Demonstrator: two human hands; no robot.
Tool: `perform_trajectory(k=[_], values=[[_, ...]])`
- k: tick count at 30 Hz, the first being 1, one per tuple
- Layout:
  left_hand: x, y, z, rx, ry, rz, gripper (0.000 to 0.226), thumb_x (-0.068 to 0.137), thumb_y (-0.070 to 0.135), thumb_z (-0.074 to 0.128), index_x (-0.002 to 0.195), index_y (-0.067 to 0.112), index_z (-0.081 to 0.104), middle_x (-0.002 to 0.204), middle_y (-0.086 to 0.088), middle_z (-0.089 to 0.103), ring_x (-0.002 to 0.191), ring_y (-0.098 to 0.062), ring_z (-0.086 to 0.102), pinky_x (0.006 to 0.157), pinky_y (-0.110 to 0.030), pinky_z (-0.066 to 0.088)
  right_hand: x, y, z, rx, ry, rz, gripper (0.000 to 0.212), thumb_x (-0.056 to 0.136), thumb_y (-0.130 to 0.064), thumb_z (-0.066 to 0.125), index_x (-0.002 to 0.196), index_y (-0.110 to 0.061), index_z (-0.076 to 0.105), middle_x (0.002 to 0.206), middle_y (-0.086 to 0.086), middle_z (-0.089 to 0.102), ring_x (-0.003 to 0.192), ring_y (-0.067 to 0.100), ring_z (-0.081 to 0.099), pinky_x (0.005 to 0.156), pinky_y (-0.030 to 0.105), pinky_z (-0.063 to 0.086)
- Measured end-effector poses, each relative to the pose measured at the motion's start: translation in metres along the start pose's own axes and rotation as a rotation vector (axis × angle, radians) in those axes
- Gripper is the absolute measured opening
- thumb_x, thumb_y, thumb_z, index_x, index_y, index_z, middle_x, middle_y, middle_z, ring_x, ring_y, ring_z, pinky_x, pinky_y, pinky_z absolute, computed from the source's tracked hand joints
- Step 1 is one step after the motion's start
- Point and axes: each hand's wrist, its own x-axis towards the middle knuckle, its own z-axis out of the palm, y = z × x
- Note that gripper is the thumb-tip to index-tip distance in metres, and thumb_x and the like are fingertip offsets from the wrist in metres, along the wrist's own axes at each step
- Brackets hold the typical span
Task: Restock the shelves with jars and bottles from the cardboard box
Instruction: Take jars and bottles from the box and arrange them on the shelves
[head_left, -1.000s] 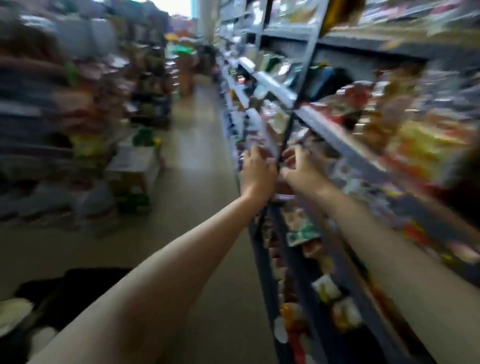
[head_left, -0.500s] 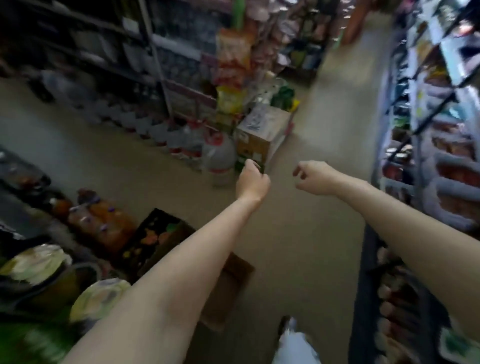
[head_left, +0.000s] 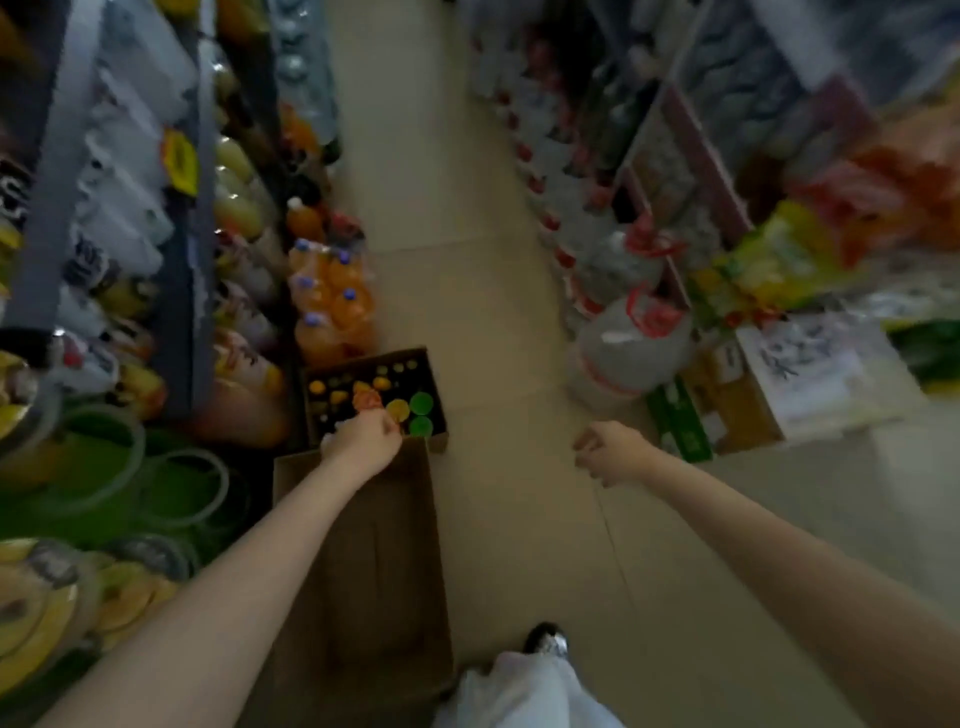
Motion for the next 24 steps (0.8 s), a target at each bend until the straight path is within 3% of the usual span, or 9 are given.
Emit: perform_trajectory(k=[3, 6, 12, 16, 20, 24], values=[[0.037, -0.022, -0.015, -0.202, 0.059, -0.146, 0.028, 0.096, 0.027, 0.044, 0.122, 0.016, 0.046, 0.117, -0.008, 0.058, 0.101, -0.028, 0.057, 0.086, -0.037, 0.05, 0.06, -0.036, -0.013, -0.13, -0.051, -0.112, 0.033, 0.091, -0.016, 0.054, 0.122, -0.004, 0.056, 0.125, 0.015, 0.058, 0.115, 0.029, 0.055, 0.091, 0.031, 0.044], [0.09, -0.032, -0.017, -0.369, 0.115, -0.265, 0.039, 0.095, 0.027, 0.047, 0.13, 0.014, 0.037, 0.122, -0.008, 0.056, 0.102, -0.027, 0.057, 0.09, -0.04, 0.049, 0.133, -0.076, -0.01, -0.192, -0.099, -0.255, 0.033, 0.09, -0.012, 0.051, 0.122, -0.007, 0.054, 0.126, 0.013, 0.057, 0.116, 0.026, 0.053, 0.088, 0.026, 0.041], [0.192, -0.037, 0.01, -0.396, 0.136, -0.307, 0.035, 0.095, 0.021, 0.047, 0.129, 0.018, 0.04, 0.116, -0.002, 0.058, 0.105, -0.025, 0.055, 0.095, -0.045, 0.044, 0.267, -0.128, 0.027, -0.21, -0.199, -0.354, 0.031, 0.094, -0.007, 0.044, 0.124, -0.003, 0.051, 0.126, 0.016, 0.055, 0.115, 0.029, 0.052, 0.088, 0.029, 0.042], [0.259, -0.056, 0.044, -0.428, 0.176, -0.399, 0.035, 0.095, 0.021, 0.048, 0.129, 0.019, 0.041, 0.119, 0.001, 0.059, 0.108, -0.023, 0.055, 0.096, -0.041, 0.043, 0.368, -0.141, 0.065, -0.348, -0.214, -0.453, 0.04, 0.091, -0.006, 0.05, 0.131, -0.007, 0.045, 0.131, 0.013, 0.051, 0.119, 0.025, 0.05, 0.089, 0.026, 0.039], [0.309, -0.089, 0.083, -0.484, 0.253, -0.471, 0.038, 0.092, 0.019, 0.052, 0.129, 0.019, 0.041, 0.118, -0.003, 0.06, 0.109, -0.023, 0.056, 0.095, -0.041, 0.045, 0.46, -0.167, 0.108, -0.692, -0.17, -0.757, 0.064, 0.089, -0.007, 0.055, 0.145, -0.015, 0.025, 0.148, 0.009, 0.029, 0.131, 0.03, 0.033, 0.104, 0.035, 0.037], [0.341, -0.12, 0.113, -0.569, 0.341, -0.507, 0.041, 0.09, 0.014, 0.055, 0.129, 0.019, 0.043, 0.121, -0.003, 0.057, 0.112, -0.02, 0.055, 0.096, -0.042, 0.047, 0.512, -0.218, 0.153, -0.99, -0.102, -1.192, 0.07, 0.092, -0.004, 0.05, 0.149, -0.018, 0.012, 0.157, 0.007, 0.007, 0.141, 0.032, 0.015, 0.111, 0.04, 0.03]])
